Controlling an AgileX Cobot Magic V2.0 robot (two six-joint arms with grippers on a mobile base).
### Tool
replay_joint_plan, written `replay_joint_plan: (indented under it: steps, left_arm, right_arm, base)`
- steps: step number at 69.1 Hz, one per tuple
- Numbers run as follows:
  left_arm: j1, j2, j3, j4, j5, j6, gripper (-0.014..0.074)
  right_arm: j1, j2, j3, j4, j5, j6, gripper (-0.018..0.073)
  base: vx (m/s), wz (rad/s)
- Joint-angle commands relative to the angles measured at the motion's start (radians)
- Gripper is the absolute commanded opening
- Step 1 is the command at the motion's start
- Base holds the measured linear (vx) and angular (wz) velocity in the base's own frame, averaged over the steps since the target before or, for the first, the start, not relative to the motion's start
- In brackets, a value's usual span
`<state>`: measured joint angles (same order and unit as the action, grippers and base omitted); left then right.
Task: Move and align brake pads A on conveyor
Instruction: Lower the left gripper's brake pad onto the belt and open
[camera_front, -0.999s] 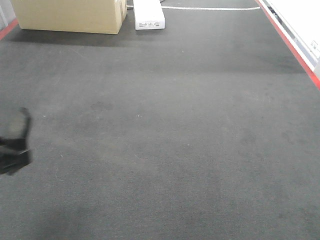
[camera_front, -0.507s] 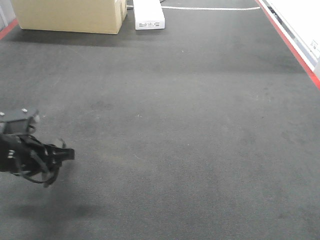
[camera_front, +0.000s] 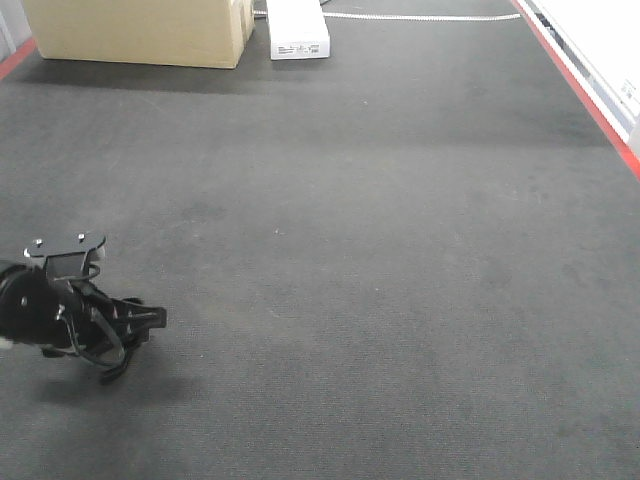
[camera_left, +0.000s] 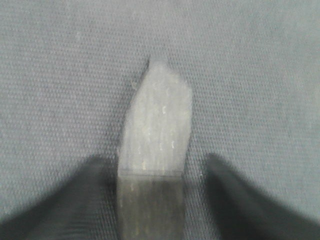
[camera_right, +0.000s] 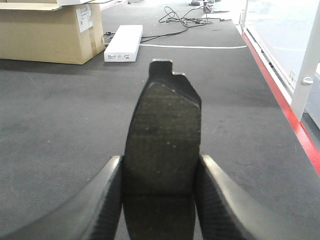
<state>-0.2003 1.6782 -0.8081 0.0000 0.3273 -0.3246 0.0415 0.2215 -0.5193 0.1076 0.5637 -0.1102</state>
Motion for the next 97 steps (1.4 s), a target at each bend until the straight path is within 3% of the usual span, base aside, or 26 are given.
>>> replay_joint_plan:
  steps: [1,22,39,53,84,97]
  left_arm:
    - [-0.002,-0.056,-0.061,0.000,0.032,0.014,0.0575]
    - [-0.003,-0.362,-0.066,0.000,0.105,0.125,0.0566]
    - [-0.003,-0.654,-0.066,0.000,0.152,0.137,0.0547]
    - [-0.003,-0.842,-0.053,0.000,0.203,0.212,0.0523]
    - [-0.003,-1.379,0.291,0.000,0.079,0.237,0.0512]
    - [-0.003,-1.512,0.410,0.000,0.053,0.237,0.0512]
  right_arm:
    - [-0.004,0.011,-0.029,-0.001,-0.098,-0.011,-0.0010]
    - [-0.004,0.011,-0.029,-0.001,-0.098,-0.011,-0.0010]
    - [-0.004,0.011,-0.029,-0.001,-0.099,-0.011,-0.0010]
    - [-0.004,0.011,-0.029,-0.001,-0.099,-0.011,-0.0010]
    - [-0.004,0.011,-0.029,-0.001,-0.099,-0.011,-0.0010]
    - [-0.004,0.011,-0.029,-0.001,-0.099,-0.011,-0.0010]
  base:
    - [0.00,0.00]
    - [0.00,0.00]
    - [0.00,0.00]
    - [0.00,0.00]
    - [0.00,0.00]
    - [0.00,0.00]
